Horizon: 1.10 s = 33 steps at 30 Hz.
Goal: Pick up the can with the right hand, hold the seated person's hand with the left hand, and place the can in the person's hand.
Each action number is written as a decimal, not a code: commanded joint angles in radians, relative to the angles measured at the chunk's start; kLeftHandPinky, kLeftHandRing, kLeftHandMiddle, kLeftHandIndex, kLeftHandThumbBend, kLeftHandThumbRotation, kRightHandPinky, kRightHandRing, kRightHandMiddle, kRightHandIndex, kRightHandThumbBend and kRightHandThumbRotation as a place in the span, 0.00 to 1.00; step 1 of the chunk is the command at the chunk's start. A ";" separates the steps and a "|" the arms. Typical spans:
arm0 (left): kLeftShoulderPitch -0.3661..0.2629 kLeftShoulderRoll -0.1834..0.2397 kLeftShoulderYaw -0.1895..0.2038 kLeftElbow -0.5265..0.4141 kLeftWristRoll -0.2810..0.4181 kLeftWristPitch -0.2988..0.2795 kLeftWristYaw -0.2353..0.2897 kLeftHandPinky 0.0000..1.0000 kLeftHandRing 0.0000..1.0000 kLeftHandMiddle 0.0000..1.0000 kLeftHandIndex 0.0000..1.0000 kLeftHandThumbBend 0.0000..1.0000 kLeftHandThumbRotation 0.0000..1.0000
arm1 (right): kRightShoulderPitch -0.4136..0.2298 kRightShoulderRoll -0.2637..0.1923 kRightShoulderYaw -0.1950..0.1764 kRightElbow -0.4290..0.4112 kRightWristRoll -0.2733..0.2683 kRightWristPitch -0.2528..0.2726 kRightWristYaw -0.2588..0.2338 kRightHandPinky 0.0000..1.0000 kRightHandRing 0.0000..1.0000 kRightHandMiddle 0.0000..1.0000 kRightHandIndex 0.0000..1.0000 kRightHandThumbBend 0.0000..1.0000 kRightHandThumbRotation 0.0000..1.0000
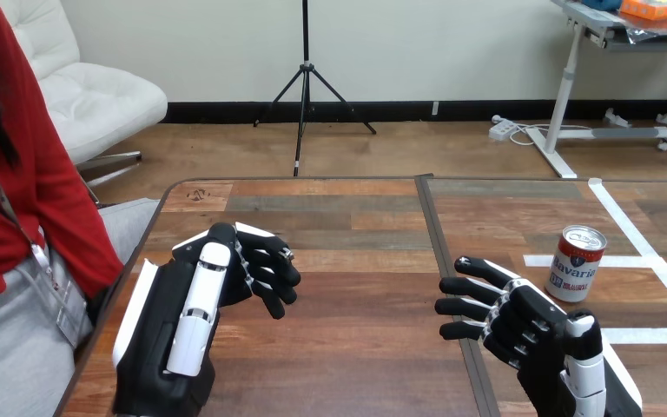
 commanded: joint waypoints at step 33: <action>-0.067 -0.022 0.008 -0.003 -0.002 -0.003 0.001 0.29 0.38 0.43 0.45 0.15 1.00 | -0.298 -0.048 -0.025 0.194 -0.286 -0.061 -0.166 0.73 0.80 0.82 0.82 0.96 1.00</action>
